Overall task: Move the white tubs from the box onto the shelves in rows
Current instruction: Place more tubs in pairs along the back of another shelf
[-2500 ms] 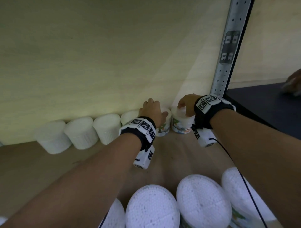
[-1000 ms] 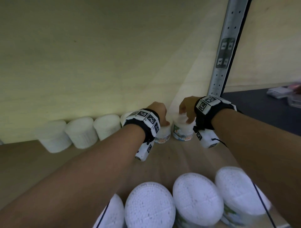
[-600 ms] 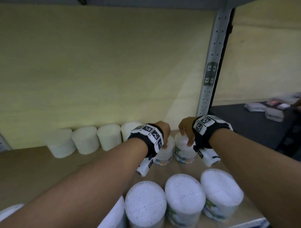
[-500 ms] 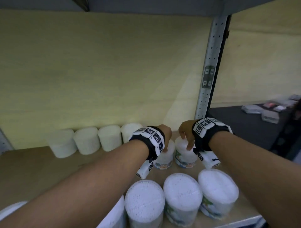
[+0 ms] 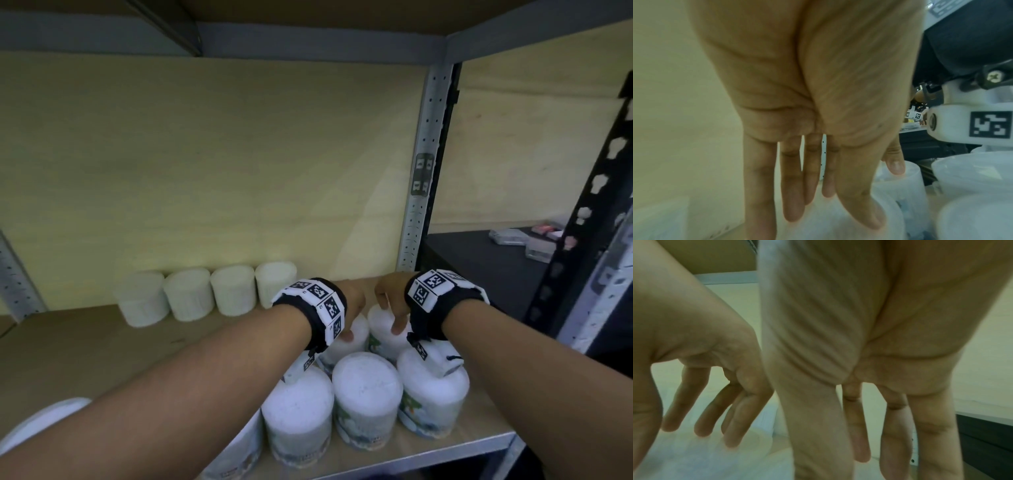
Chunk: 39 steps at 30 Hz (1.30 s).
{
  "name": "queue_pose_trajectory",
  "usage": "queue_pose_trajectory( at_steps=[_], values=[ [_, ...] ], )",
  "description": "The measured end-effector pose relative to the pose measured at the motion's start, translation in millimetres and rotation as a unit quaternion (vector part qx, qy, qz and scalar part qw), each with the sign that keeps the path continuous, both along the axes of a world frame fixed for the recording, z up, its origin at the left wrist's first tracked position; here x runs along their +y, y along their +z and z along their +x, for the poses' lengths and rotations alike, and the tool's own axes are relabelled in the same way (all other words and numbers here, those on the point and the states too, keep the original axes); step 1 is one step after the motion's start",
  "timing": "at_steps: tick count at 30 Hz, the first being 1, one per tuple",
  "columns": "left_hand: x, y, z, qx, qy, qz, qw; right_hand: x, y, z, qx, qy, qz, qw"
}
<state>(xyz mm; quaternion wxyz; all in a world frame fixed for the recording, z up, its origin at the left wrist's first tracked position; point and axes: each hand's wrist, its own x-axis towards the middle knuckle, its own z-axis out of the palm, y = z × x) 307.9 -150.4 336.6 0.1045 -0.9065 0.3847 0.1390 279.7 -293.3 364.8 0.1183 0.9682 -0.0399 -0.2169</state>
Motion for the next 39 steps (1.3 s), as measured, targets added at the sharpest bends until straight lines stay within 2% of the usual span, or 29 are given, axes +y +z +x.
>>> queue_pose_trajectory(
  at_steps=[2,7,11,15,17,22,28,33,39],
  values=[
    [2.0,0.6,-4.9,-0.026,-0.020,-0.017,0.999,-7.1,-7.4,5.3,0.016,-0.008,0.006,1.000],
    [9.4,17.0,-34.7,0.014,-0.040,-0.054,0.998,-19.5,-22.0,6.6,0.016,-0.030,0.034,0.999],
    [12.4,14.8,-34.5,0.022,-0.023,-0.071,0.997,2.9,1.6,-25.1,-0.007,0.012,0.032,0.999],
    [20.1,31.2,-34.5,0.041,-0.016,-0.094,0.995,9.7,14.2,-32.3,-0.024,-0.010,0.078,0.997],
    [32.4,38.8,-28.6,0.033,-0.004,-0.103,0.994,14.2,19.2,-28.5,-0.059,-0.014,0.107,0.992],
    [85.1,48.3,0.3,0.025,0.083,-0.117,0.989,36.8,22.5,-4.6,-0.114,0.000,0.170,0.979],
    [157.3,45.0,38.3,0.032,0.183,-0.170,0.968,79.6,18.6,37.6,-0.140,0.027,0.202,0.969],
    [197.5,33.5,75.6,0.010,0.213,-0.196,0.957,114.0,16.5,81.2,-0.152,0.046,0.220,0.963],
    [211.9,22.5,109.4,-0.005,0.207,-0.208,0.956,145.9,9.4,120.7,-0.127,0.076,0.191,0.970]
  ],
)
